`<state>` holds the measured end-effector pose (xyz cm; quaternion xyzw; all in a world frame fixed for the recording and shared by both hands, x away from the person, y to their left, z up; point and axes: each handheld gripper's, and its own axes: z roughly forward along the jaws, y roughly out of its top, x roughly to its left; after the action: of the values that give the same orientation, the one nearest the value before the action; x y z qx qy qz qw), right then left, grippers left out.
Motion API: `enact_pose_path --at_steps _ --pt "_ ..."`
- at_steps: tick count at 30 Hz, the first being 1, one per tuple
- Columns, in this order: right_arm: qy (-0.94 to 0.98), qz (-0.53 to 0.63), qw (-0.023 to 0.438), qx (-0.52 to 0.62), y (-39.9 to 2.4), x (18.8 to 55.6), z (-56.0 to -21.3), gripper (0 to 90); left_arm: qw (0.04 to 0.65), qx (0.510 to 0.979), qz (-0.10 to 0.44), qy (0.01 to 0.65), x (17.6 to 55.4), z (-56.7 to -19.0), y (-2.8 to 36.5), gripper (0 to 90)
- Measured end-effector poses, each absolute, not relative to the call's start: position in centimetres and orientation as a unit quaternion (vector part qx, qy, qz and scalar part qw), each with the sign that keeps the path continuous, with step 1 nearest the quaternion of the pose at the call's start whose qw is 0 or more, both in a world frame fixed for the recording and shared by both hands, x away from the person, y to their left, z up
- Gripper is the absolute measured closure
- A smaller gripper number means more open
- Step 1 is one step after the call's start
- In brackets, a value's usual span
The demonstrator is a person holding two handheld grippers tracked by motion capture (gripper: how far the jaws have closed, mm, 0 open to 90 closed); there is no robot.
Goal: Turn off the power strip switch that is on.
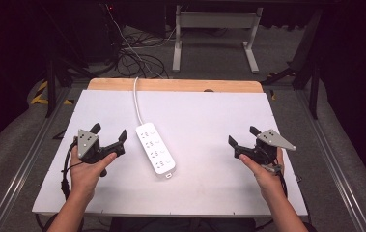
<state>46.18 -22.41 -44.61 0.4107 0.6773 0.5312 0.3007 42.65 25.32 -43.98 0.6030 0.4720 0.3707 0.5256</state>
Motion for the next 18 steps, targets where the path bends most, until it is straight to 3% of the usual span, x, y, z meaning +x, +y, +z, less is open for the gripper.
enact_pose_path --at_steps 12,18 --pt "0.68 0.529 0.3 0.411 -22.34 45.9 -44.71 10.7 0.527 0.604 0.364 0.474 42.97 -43.92 25.03 7.8" --pt "0.681 0.526 0.302 0.41 -22.37 45.81 -44.74 10.8 0.531 0.602 0.364 0.472 42.95 -43.86 25.04 14.5"
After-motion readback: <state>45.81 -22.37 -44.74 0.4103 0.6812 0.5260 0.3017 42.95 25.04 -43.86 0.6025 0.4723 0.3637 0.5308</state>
